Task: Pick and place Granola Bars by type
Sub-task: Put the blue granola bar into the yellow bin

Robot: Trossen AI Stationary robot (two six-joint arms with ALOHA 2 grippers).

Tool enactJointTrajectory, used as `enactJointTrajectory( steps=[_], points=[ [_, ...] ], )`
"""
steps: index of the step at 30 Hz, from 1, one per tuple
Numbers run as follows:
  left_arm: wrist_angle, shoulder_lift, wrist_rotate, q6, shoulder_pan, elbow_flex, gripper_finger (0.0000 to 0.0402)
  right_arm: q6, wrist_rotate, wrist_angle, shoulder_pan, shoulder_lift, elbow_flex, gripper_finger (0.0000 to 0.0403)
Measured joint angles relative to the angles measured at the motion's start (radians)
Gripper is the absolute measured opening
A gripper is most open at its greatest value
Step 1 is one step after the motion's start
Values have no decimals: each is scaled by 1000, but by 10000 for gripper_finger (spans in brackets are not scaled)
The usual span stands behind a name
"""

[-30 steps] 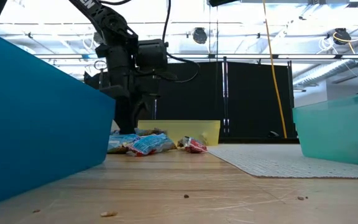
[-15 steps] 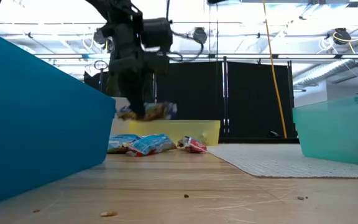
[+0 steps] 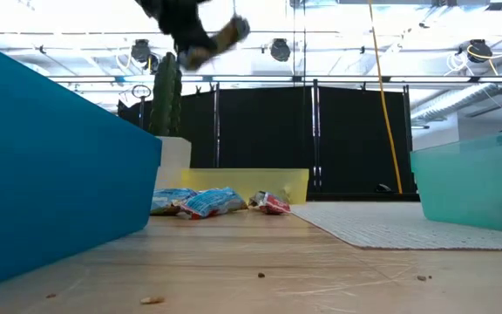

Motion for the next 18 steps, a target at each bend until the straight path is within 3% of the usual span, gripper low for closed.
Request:
enactJointTrajectory(
  steps=[4, 9, 15, 18],
  points=[
    [31, -71, 20, -26, -1, 0, 20, 121, 0, -94, 0, -43, 0, 251],
    [56, -131, 19, -48, -1, 0, 19, 146, -57, -116, 14, -95, -28, 251],
    [93, -184, 19, -69, 0, 0, 19, 209, -127, 73, 15, -244, -272, 251],
    [97, -202, 22, -69, 0, 0, 18, 199, -240, 279, 24, -325, -431, 251]
  ],
)
